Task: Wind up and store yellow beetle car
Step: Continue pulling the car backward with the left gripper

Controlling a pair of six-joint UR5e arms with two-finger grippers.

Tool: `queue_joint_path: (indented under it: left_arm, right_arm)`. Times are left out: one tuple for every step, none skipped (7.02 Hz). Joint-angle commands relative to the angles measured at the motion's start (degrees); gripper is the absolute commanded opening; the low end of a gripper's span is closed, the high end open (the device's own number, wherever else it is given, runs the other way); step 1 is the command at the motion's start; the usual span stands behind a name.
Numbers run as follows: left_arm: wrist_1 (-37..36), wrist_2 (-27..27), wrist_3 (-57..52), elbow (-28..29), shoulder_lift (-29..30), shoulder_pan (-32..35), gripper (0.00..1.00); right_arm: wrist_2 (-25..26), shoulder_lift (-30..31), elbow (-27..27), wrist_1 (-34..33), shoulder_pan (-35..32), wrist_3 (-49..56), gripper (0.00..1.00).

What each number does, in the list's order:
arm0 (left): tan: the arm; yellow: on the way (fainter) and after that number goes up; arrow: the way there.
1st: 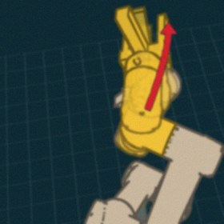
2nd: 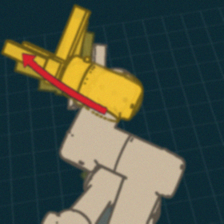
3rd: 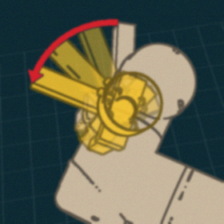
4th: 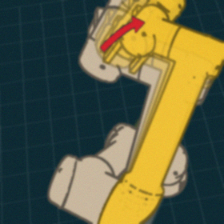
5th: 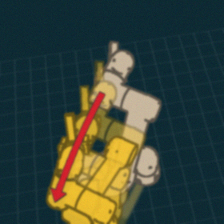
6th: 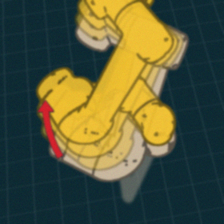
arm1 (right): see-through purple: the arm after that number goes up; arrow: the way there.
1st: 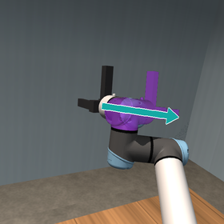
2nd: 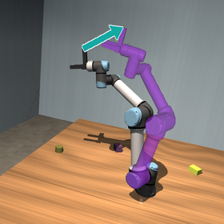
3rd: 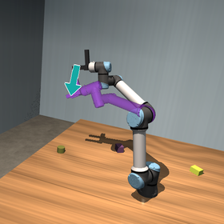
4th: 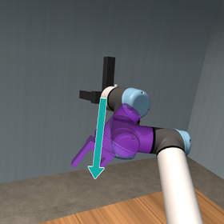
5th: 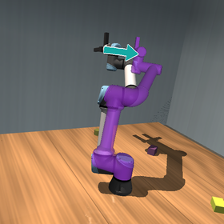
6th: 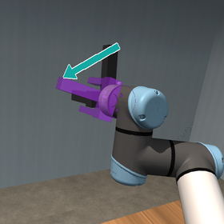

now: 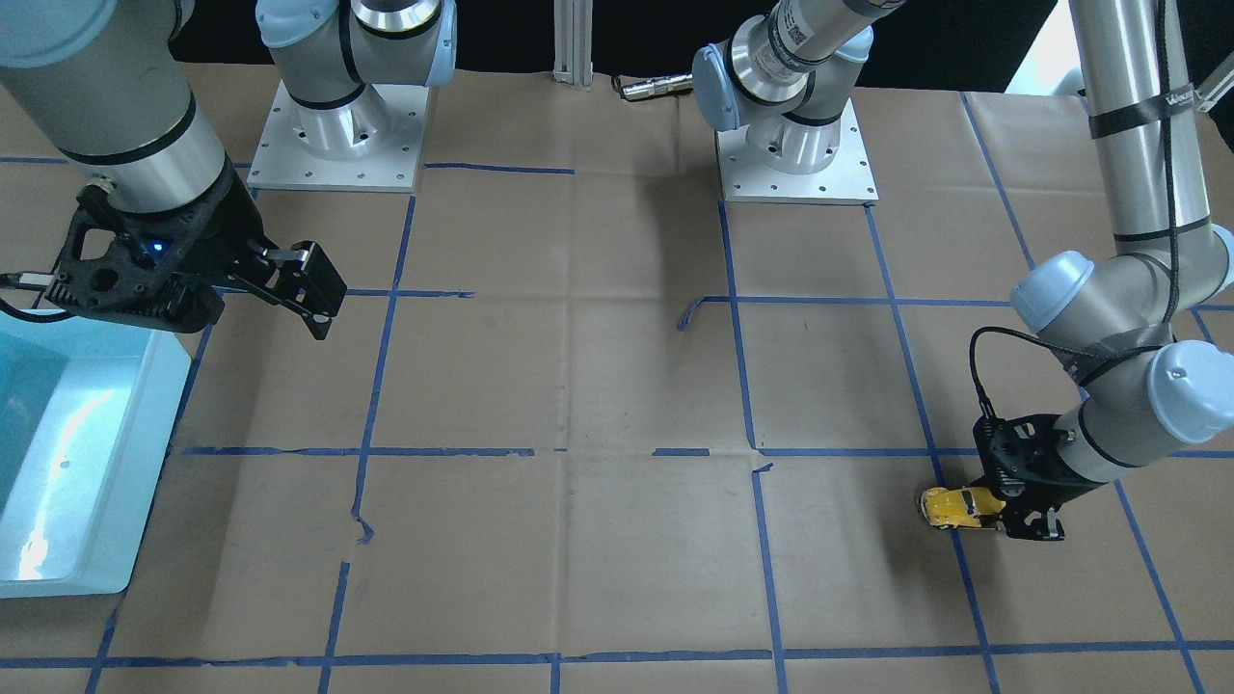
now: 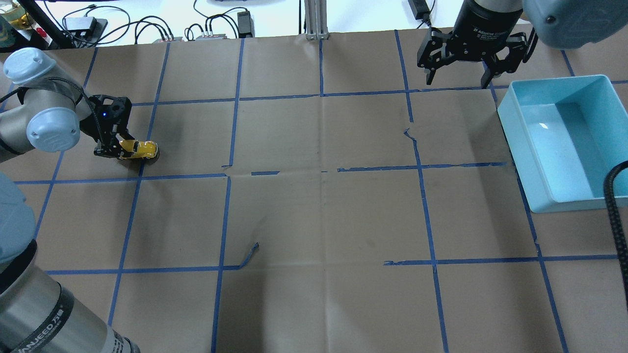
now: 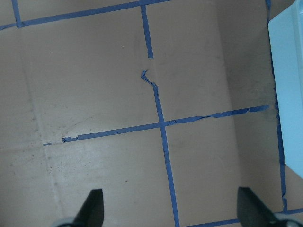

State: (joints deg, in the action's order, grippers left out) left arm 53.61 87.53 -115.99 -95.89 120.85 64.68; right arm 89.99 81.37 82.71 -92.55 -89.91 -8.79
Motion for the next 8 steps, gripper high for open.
queue_joint_path:
  left_arm:
    - [0.1,-0.1,-0.8,0.1,0.0,-1.2,0.0]
    - [0.0,-0.1,-1.5,0.1,0.2,-1.3,0.0]
    - [0.0,-0.1,-2.0,0.1,0.2,-1.3,0.0]
    - [0.0,-0.1,-2.0,0.1,0.2,-1.3,0.0]
    - [0.0,0.0,-2.0,0.1,0.2,-1.3,0.0]
    - [0.0,-0.1,-2.0,0.1,0.2,-1.4,0.0]
    - [0.0,-0.1,-2.0,0.1,0.3,-1.4,0.0]
    - [0.0,0.0,-2.0,0.1,0.3,-1.4,0.0]
  right_arm:
    - [-0.1,-0.1,0.0,0.0,0.0,0.0,1.0]
    - [0.0,-0.2,0.0,-0.1,0.0,0.0,1.0]
    - [-0.1,-0.2,0.1,-0.1,-0.1,0.0,1.0]
    - [-0.1,-0.1,0.0,-0.1,0.0,0.0,1.0]
    - [-0.1,-0.1,0.1,-0.1,-0.1,0.0,1.0]
    - [-0.1,-0.1,0.1,-0.1,-0.1,0.0,1.0]
    - [-0.1,-0.1,0.1,-0.1,-0.1,0.0,1.0]
    - [-0.1,-0.1,0.1,-0.1,-0.1,0.0,1.0]
